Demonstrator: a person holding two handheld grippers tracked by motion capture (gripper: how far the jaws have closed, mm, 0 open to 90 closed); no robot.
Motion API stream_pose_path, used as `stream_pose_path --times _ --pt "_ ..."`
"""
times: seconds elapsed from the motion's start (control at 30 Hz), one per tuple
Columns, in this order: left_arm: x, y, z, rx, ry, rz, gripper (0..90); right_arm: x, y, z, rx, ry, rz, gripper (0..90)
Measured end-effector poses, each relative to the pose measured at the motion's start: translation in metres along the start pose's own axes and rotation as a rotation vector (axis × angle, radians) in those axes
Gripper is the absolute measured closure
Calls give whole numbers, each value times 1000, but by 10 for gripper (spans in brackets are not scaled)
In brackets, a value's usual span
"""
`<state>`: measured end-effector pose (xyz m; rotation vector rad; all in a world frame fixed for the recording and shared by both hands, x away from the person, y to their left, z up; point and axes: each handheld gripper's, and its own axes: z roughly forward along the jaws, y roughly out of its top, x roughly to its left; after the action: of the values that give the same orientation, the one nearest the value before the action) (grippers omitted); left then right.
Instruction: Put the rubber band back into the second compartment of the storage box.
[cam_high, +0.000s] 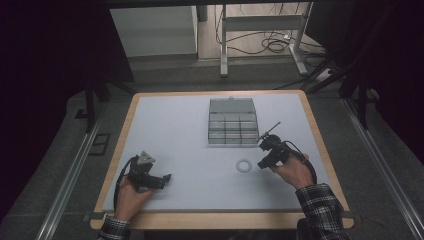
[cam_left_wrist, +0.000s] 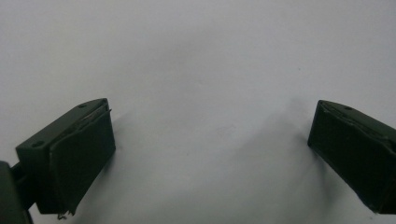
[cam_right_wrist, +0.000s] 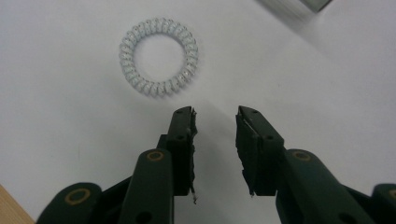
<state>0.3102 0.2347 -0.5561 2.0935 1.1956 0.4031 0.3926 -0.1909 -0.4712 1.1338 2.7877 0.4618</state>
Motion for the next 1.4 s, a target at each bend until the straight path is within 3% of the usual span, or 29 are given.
stream_pose_path --times 0.53,0.9,1.3,1.4 --pt "0 0 0 0 0 0 3 13 34 16 44 11 -61 740" --pt "0 0 0 0 0 0 4 17 47 29 84 2 -79 746" --pt "0 0 0 0 0 0 4 22 58 42 182 -43 -124 766" --pt "0 0 0 -1 0 0 4 22 61 43 204 -39 -95 801"
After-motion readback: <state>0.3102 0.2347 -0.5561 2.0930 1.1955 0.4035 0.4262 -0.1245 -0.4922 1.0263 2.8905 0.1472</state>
